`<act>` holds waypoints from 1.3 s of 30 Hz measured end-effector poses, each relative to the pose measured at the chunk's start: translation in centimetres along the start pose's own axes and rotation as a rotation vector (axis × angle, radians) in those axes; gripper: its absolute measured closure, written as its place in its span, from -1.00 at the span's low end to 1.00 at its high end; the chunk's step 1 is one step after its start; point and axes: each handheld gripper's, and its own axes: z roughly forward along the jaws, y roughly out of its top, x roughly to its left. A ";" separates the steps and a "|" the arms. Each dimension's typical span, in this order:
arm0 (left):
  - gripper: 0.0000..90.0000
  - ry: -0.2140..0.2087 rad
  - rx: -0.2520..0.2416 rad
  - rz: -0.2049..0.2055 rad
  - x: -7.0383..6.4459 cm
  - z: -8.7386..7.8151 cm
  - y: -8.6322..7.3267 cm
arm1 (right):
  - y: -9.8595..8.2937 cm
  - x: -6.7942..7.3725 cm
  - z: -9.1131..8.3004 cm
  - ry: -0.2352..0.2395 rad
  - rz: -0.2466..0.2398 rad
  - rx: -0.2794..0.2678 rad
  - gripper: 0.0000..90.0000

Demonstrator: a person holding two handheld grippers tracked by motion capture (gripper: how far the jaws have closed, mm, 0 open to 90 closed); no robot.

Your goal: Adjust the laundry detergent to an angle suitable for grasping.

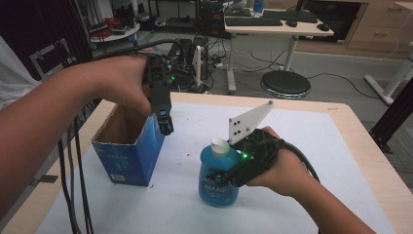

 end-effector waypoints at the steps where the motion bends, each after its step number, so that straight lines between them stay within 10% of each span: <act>1: -0.96 -0.002 -0.002 0.002 0.0 0.0 0.0 | -0.1 0.1 0.1 0.010 -0.010 0.005 -0.07; 39: -0.96 0.001 -0.001 0.004 -0.3 -0.1 0.3 | -1.6 0.3 1.3 0.086 -0.009 0.003 -0.12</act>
